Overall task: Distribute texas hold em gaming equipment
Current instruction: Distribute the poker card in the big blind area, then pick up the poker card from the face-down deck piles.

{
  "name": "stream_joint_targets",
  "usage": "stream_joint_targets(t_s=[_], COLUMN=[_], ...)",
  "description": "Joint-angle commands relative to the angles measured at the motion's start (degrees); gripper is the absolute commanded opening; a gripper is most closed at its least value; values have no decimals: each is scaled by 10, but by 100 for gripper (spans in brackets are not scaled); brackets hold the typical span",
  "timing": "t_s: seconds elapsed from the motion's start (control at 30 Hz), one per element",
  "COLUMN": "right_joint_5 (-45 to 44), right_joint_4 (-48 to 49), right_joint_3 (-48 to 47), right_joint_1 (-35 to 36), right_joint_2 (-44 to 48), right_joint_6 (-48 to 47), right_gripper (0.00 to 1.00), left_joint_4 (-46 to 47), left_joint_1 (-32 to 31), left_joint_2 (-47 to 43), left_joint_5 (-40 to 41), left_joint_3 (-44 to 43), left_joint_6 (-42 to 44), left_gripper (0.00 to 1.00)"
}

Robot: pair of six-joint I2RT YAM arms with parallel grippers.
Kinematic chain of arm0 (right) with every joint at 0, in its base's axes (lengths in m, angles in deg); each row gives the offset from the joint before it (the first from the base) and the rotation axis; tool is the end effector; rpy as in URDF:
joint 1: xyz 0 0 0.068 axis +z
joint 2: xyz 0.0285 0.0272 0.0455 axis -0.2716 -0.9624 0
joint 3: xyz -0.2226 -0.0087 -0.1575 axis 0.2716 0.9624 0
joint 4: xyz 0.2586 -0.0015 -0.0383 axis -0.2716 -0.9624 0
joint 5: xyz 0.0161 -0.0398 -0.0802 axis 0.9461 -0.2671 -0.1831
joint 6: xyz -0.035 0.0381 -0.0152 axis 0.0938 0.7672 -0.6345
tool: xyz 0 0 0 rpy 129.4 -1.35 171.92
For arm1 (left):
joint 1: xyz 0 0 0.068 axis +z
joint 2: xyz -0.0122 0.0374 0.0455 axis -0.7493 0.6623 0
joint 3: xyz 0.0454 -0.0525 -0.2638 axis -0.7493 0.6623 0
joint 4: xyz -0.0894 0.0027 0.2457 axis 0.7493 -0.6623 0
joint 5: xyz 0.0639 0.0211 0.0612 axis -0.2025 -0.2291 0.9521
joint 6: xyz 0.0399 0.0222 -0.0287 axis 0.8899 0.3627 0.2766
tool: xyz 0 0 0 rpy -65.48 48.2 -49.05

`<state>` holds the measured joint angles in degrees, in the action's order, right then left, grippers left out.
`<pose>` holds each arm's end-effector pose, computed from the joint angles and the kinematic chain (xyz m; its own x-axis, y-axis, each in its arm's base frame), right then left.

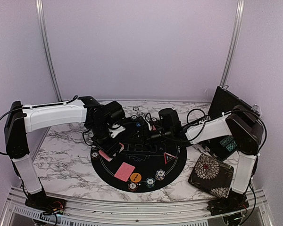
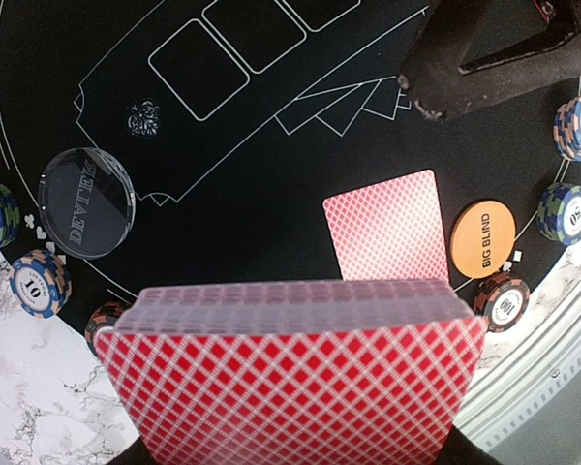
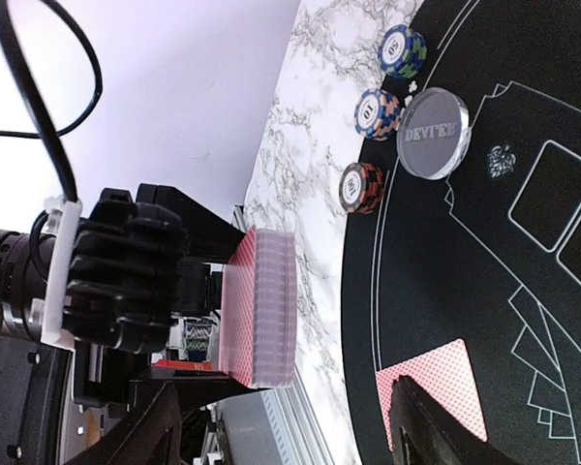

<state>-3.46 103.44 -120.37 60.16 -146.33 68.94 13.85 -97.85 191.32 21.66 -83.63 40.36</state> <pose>0.2730 0.3032 0.1799 -0.9564 -0.1263 -0.2635 -0.2875 0.2449 0.9260 0.2321 -0.2735 0.2438 -0.7161 0.6580 -0.2328 0.6894 0.7190 -0.0881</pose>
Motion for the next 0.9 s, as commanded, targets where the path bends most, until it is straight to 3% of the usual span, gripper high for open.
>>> stream_joint_targets(t_s=[0.0,0.87], right_joint_5=[26,41], right_joint_4=[70,149], right_joint_3=[-17,-52], right_joint_1=[2,29], right_joint_2=[-18,-85], right_joint_6=[50,120], right_gripper=[70,55], left_joint_4=[-3,-2], left_joint_1=[2,0], left_joint_2=[-17,-12], left_joint_5=[-8,-10], left_joint_3=[-5,-19], left_joint_6=[7,9], left_gripper=[46,46])
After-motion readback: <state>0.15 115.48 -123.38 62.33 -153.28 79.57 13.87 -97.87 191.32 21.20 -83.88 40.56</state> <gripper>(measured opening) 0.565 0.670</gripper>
